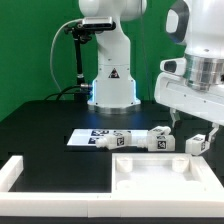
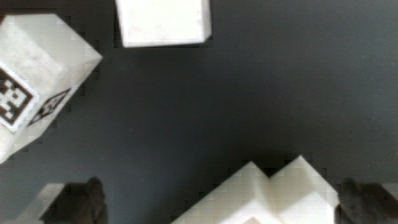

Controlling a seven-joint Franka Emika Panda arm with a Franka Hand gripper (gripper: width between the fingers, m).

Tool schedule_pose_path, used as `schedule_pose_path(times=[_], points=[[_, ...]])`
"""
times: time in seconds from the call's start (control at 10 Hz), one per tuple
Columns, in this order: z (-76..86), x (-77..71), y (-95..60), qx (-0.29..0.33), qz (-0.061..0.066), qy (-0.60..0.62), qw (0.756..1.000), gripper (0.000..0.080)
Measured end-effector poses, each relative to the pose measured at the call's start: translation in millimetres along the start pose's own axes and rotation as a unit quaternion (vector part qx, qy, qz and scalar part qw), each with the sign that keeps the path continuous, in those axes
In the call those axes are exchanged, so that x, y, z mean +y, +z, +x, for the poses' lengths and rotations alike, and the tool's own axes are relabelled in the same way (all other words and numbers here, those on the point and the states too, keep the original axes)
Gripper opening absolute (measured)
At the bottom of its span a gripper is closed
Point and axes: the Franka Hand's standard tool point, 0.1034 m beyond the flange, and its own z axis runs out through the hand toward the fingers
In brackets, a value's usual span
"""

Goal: Assemble one leg

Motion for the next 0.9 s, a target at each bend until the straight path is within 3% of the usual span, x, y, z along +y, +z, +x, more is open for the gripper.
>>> schedule_pose_path(times=[0.1, 0.3, 0.5, 0.6, 0.9], points=[[1.0, 0.8, 1.5, 0.000, -0.001, 0.000, 1.000, 0.0649], [12.3, 3.3, 11.9, 0.019, 0.032, -0.008, 0.999, 0.0649], [-7.9, -14.8, 10.3, 0.046, 0.053, -0.019, 0.997, 0.0649], [-8.8, -16.7, 6.7, 0.037, 0.046, -0.042, 0.997, 0.0649], [14.1, -2.1, 6.6, -0.021, 0.041, -0.051, 0.998, 0.0649]])
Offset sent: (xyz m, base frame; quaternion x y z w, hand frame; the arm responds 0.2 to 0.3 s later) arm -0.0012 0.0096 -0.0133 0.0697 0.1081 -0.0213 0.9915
